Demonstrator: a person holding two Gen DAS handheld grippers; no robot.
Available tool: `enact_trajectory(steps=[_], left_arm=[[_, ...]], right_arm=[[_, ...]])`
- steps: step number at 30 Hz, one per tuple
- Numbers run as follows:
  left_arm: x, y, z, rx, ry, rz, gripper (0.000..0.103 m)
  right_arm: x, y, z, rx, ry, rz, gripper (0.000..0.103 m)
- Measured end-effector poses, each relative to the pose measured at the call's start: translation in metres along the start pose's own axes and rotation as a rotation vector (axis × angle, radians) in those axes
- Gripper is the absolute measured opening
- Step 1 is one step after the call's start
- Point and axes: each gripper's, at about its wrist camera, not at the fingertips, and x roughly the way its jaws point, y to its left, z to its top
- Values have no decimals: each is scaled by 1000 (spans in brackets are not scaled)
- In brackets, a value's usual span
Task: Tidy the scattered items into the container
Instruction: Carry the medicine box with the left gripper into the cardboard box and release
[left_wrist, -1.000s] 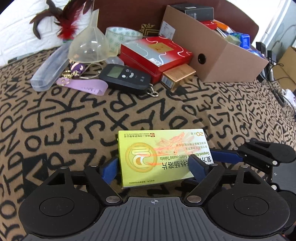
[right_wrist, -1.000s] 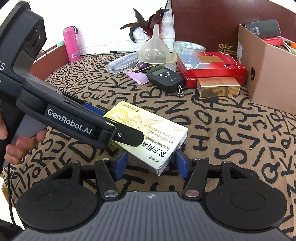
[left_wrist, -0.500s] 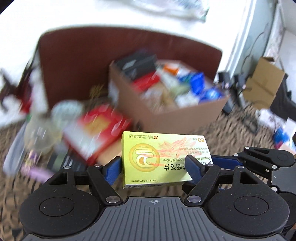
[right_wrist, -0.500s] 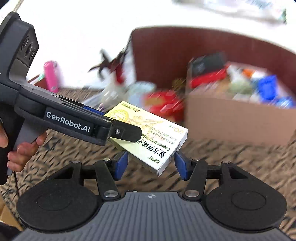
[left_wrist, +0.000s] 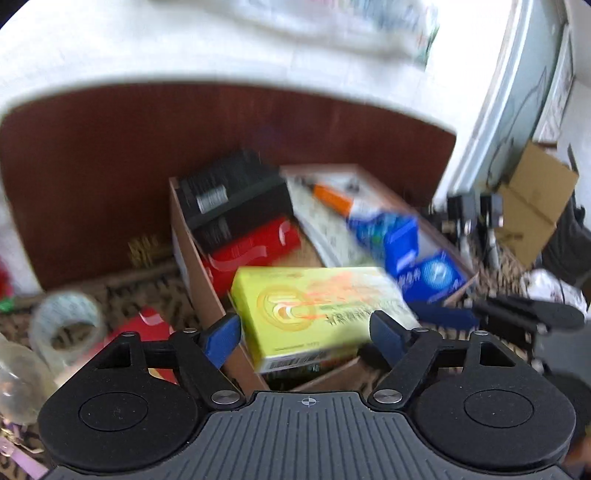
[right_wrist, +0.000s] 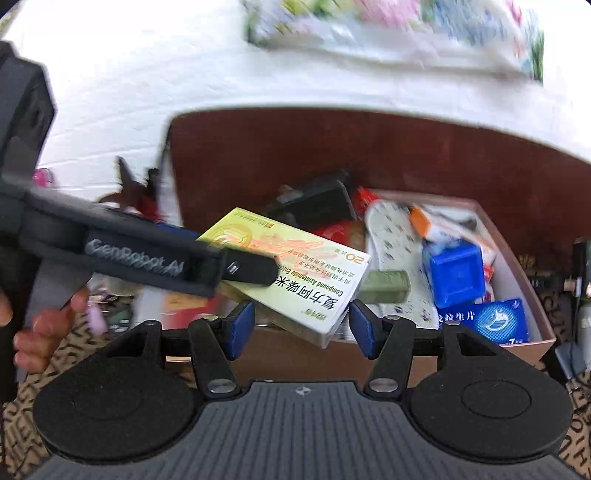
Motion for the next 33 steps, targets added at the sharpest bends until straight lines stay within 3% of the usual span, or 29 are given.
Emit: enact_trajectory(steps=[8,10,15,18,19,22,23,24,25,27,31,33], left_arm=[[7,-1,2,50,-27,-10,82],[8,1,3,51,-29,-9,79],[25,-2,7,67,-20,43,75],[33,-1,9,60,-10,53,73],[32,0,9,49,-9,47,73],[22,1,4,48,-28,11,82],[17,1,3,52,-40,-6,92],[10,-1,0,54,-53,-24,100],[4,-3,-3,49,-64,-27,103],[-8,-8,-12,41,-87,-24,103],[-29,-9,-35,-10,-82,-30,103],[-42,-5,-54,-53,-80,-39,103]], right_arm=[[11,-11,-6,-19,27,0,61],[12,-9,-5,-34,25,20,52],[32,-6,1,-57,53,-7,51],[46,-7,2,-42,69,-21,45],[49,-9,1,-26,75,-10,37],[47,-12,-1,11,72,18,37],[43,-11,-2,2,65,14,39],[39,-10,-3,-8,56,2,48],[34,-8,-3,-16,44,-11,64],[22,-4,-6,-25,14,-25,80],[2,13,-16,-64,-9,-36,94],[-7,26,-24,-96,-20,-47,96]])
